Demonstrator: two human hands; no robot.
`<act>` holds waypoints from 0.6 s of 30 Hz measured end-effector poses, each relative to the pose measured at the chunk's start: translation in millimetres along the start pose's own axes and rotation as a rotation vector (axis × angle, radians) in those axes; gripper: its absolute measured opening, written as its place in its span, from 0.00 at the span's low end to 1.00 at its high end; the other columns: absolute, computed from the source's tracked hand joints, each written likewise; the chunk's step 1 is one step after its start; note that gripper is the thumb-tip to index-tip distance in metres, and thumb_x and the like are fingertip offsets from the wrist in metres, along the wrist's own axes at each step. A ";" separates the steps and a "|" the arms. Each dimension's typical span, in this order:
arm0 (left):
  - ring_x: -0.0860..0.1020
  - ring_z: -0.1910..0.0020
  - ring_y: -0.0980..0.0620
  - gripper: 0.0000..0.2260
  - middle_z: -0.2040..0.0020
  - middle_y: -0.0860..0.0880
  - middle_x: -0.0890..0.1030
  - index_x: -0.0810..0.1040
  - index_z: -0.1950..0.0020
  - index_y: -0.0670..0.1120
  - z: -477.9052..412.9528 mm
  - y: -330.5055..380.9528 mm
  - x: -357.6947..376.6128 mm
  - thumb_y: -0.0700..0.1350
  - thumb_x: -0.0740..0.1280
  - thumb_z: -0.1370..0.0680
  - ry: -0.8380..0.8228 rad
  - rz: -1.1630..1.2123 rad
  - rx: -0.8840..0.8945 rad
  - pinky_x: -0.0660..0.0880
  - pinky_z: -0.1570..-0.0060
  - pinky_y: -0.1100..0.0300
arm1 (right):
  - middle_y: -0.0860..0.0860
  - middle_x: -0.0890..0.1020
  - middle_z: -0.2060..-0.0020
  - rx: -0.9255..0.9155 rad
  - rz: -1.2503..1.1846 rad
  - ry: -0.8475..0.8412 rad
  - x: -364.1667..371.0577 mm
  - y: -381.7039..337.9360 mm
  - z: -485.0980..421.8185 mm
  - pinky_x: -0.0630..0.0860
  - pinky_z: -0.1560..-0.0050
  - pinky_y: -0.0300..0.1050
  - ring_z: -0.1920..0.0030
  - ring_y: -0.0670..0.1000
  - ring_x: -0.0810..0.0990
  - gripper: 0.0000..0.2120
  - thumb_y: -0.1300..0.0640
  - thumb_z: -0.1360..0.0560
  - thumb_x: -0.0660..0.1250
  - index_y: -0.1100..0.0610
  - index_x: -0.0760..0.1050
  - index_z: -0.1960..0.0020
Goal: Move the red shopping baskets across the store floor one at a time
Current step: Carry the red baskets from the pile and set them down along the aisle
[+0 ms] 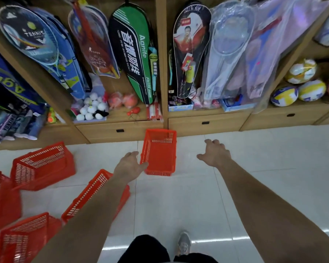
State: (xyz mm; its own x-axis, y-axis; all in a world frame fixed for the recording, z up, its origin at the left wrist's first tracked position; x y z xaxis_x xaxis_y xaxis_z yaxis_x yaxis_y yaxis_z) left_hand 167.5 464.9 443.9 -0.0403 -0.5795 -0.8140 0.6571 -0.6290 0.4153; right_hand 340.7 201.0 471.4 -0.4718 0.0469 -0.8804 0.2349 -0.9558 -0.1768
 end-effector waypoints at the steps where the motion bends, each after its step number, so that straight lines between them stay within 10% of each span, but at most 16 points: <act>1: 0.69 0.29 0.46 0.34 0.25 0.47 0.67 0.63 0.23 0.48 -14.2 3.7 -1.3 0.61 0.67 0.24 0.001 0.015 -0.018 0.69 0.34 0.48 | 0.56 0.68 0.29 -0.010 0.008 0.000 -10.1 -4.9 -20.0 0.70 0.37 0.57 0.31 0.60 0.68 0.36 0.40 0.25 0.68 0.54 0.61 0.24; 18: 0.74 0.34 0.41 0.35 0.29 0.42 0.72 0.67 0.25 0.46 -243.0 -45.4 -3.4 0.64 0.66 0.26 -0.012 0.322 -0.445 0.72 0.37 0.47 | 0.57 0.66 0.27 -0.322 0.327 -0.233 -54.0 -175.2 -350.1 0.71 0.37 0.58 0.30 0.62 0.67 0.38 0.39 0.25 0.68 0.53 0.59 0.22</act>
State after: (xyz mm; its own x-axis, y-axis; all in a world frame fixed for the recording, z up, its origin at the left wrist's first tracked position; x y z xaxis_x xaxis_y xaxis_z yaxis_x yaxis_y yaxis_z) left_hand 320.8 621.3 329.2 0.2091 -0.7139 -0.6683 0.8922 -0.1404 0.4292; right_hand 622.5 467.5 395.9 -0.4983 -0.3409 -0.7972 0.6346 -0.7699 -0.0675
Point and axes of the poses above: each hand's wrist, its own z-axis away from the middle knuckle, its own x-axis out of the palm, y = z × x, the point moved 1 cm from there along -z, towards the middle knuckle
